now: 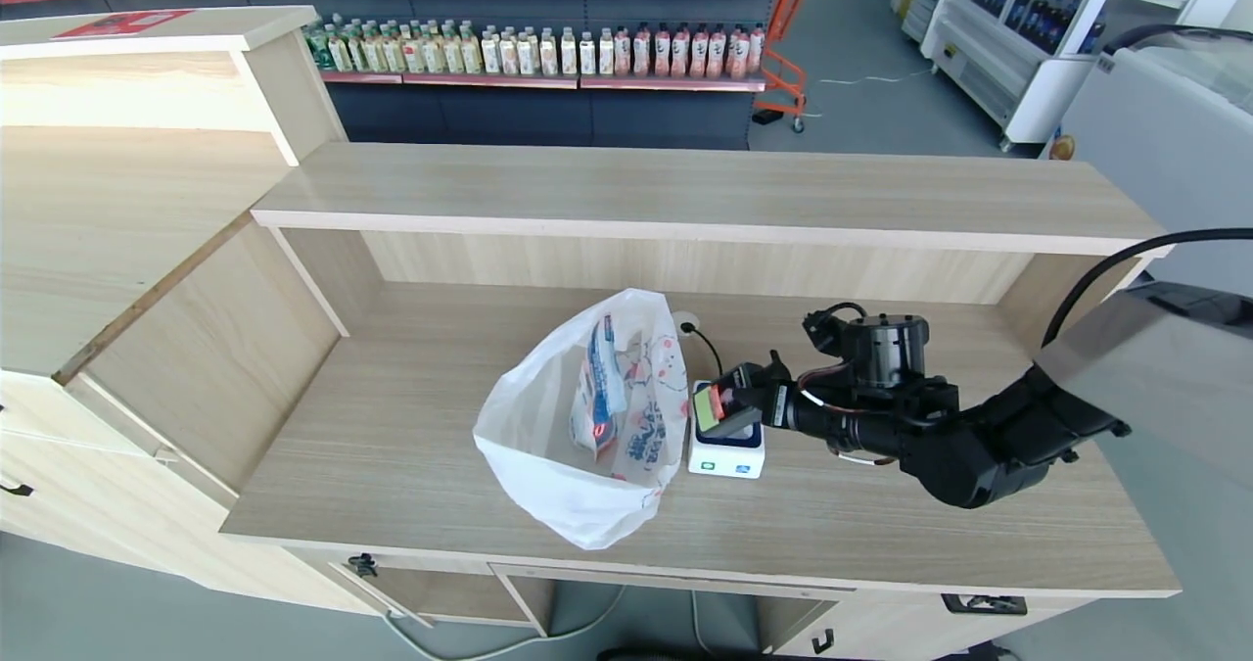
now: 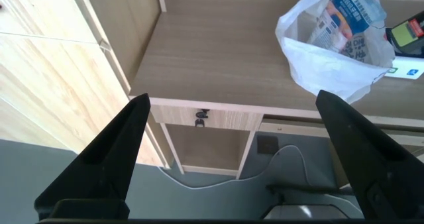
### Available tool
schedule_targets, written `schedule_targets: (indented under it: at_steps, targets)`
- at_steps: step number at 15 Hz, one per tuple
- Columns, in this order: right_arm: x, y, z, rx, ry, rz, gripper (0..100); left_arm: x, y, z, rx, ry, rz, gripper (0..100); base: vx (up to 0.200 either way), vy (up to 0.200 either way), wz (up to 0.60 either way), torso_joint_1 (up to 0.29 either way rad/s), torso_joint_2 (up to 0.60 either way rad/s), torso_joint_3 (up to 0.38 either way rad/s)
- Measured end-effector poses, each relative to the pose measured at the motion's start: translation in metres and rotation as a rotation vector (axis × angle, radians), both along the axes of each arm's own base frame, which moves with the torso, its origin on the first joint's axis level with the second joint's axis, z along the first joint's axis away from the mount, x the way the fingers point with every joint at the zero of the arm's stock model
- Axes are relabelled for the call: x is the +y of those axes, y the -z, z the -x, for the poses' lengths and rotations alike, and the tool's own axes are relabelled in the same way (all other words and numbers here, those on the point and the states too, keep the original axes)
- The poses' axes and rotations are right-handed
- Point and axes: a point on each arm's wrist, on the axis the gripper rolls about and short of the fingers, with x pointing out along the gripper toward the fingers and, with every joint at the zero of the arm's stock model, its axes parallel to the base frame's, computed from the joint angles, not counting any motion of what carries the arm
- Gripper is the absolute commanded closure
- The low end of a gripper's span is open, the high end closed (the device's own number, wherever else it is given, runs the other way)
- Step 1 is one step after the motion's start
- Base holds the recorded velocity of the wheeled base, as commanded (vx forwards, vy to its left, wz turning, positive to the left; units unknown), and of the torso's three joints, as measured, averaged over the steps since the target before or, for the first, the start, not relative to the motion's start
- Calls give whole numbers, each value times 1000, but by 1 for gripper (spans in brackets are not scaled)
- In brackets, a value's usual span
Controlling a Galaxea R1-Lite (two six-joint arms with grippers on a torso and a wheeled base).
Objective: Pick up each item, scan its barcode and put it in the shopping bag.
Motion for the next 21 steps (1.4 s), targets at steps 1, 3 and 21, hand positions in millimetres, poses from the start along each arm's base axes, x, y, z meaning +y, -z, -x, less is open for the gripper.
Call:
schedule_targets:
  at_steps: [1, 3, 21]
  targets:
    - [1, 1, -1, 0, 1, 1, 100, 0, 0, 0, 0, 0, 0, 0, 0, 0, 0, 0, 0, 0]
    - [1, 3, -1, 3, 1, 3, 100, 0, 0, 0, 0, 0, 0, 0, 0, 0, 0, 0, 0, 0]
    - [-49, -79, 67, -50, 55, 54, 100, 0, 0, 0, 0, 1, 2, 0, 0, 78, 0, 2, 2, 0]
